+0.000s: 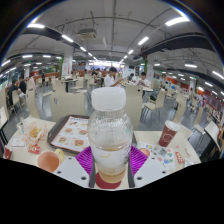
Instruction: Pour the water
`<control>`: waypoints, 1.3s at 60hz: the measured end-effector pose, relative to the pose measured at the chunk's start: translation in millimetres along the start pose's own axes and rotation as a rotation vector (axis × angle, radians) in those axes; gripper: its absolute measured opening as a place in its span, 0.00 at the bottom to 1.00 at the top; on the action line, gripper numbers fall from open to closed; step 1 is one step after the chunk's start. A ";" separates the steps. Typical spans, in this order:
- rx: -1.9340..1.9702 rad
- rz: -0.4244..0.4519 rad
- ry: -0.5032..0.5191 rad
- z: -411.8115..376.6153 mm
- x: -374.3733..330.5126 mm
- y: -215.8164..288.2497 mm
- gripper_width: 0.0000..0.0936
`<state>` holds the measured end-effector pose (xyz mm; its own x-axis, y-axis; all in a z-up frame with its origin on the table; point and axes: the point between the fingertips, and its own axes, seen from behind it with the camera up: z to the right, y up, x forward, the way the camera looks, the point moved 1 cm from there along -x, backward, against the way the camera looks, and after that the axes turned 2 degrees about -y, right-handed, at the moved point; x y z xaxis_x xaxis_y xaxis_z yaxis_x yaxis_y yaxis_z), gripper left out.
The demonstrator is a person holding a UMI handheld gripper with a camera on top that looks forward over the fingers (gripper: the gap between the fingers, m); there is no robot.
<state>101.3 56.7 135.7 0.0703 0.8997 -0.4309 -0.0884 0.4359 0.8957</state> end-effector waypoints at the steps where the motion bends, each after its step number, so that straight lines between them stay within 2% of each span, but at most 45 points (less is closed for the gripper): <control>1: 0.014 -0.003 0.010 -0.7 2.9 -3.6 0.47; 19: 0.124 -0.076 0.082 -3.1 41.9 -69.2 0.47; 20: 0.126 -0.052 0.082 -3.7 44.5 -67.4 0.47; 28: 0.114 -0.025 0.085 -3.7 39.2 -69.0 0.48; 36: 0.118 -0.053 0.098 -4.7 37.9 -71.7 0.61; 40: 0.111 -0.114 0.088 -2.7 34.1 -80.7 0.83; 41: 0.109 -0.118 0.088 -2.6 31.5 -80.6 0.93; 44: 0.095 -0.130 0.081 -0.7 19.4 -80.9 0.87; 48: 0.078 -0.142 0.061 0.4 -5.4 -75.8 0.91; 67: 0.064 -0.212 0.017 -24.2 -166.1 -66.0 0.90; 78: 0.073 -0.239 0.003 -42.8 -232.0 -69.9 0.90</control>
<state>48.6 -181.4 168.4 0.0780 0.7714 -0.6316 0.0021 0.6334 0.7738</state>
